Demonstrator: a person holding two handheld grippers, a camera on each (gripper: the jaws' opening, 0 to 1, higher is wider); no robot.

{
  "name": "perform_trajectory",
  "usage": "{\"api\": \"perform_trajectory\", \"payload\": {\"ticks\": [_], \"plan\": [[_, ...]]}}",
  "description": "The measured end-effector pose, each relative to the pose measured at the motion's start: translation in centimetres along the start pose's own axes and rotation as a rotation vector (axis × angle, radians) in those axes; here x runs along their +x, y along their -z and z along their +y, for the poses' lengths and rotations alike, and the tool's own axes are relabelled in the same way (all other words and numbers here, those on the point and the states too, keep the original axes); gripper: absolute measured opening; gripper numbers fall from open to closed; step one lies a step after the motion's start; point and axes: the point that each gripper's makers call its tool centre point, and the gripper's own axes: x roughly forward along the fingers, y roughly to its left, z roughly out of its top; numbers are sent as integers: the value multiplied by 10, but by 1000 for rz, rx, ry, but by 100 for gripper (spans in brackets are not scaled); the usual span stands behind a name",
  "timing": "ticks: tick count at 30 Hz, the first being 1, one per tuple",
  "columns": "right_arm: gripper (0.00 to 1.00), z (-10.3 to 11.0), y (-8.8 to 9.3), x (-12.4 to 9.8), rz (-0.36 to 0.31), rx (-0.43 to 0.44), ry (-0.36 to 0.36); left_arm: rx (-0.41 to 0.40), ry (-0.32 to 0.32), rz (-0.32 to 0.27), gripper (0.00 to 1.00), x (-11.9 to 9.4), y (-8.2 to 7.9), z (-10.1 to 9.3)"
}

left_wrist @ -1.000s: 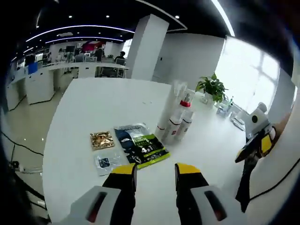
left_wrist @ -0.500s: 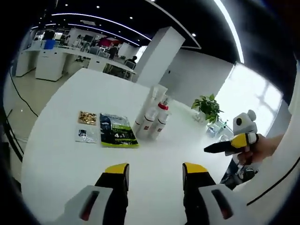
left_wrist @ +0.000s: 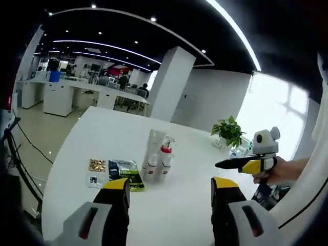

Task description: Arrange the skincare products in the storage area until every visible bottle or jar stands upright without overlapping.

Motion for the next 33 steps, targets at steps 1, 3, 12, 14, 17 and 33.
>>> {"api": "perform_trajectory", "payload": {"ticks": [1,3,12,14,17,33], "plan": [[66,0,-1,-4,-10,-2,-1,-7,-17,-5,67,-5,3,0],[68,-1,-2,-10,-31,-13,-5,-10,-39,-23,68,-11,7,-3],[84,-17,21,-39,-27,-116,65,-11,-111,-90,77,-40,12,-20],[89,-18,22,-47,-42,-119,79,-32,-111,-96,81,-40,16,-24],[94,-21,18,-55,-92,-96,107,-28,-111,-68,87,-37,23,-26],[99,-32,13,-89,-212,-13,210,54,-57,-30,100,-7,11,-49]]}}
